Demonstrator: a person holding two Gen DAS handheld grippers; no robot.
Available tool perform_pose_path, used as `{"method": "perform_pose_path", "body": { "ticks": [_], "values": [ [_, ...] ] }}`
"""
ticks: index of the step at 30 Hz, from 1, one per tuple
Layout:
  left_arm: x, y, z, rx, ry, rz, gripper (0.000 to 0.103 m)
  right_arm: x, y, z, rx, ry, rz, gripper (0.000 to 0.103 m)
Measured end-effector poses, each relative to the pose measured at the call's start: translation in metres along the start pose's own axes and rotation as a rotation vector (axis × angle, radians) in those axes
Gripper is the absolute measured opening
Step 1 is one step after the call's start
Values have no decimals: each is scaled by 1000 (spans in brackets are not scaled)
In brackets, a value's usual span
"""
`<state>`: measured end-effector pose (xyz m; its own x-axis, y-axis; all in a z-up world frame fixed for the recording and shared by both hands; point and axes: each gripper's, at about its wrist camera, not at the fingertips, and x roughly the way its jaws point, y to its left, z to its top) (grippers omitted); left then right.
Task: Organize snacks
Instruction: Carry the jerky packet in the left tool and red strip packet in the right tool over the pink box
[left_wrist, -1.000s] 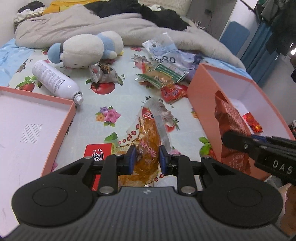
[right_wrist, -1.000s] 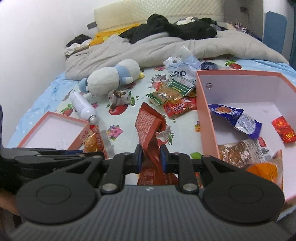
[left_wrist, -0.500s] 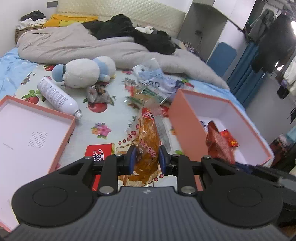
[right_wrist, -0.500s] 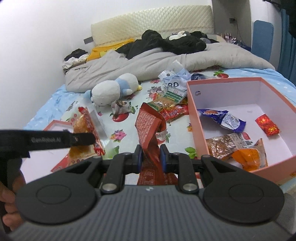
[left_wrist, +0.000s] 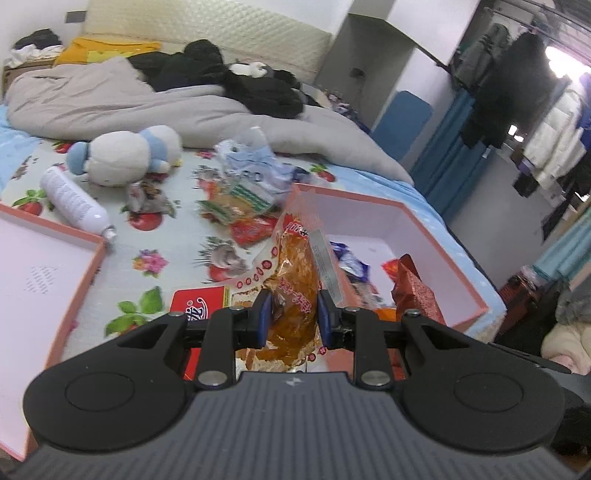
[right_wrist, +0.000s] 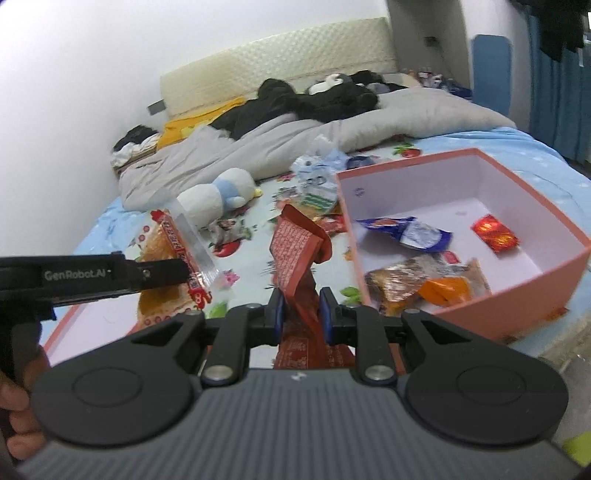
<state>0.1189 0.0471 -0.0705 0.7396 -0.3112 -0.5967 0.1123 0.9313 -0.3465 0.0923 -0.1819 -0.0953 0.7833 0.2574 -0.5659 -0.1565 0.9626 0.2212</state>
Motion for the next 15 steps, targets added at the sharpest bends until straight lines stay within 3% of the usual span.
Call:
{"method": "perform_pose_path", "body": {
  "ticks": [7,15],
  "values": [
    [8,-35,7,31,8,-75,30,-6,-20,9,4,-41,-56,24],
    [55,-72,38,72,21,-134,30,6,-60,30,41,-62,-101,24]
  ]
}}
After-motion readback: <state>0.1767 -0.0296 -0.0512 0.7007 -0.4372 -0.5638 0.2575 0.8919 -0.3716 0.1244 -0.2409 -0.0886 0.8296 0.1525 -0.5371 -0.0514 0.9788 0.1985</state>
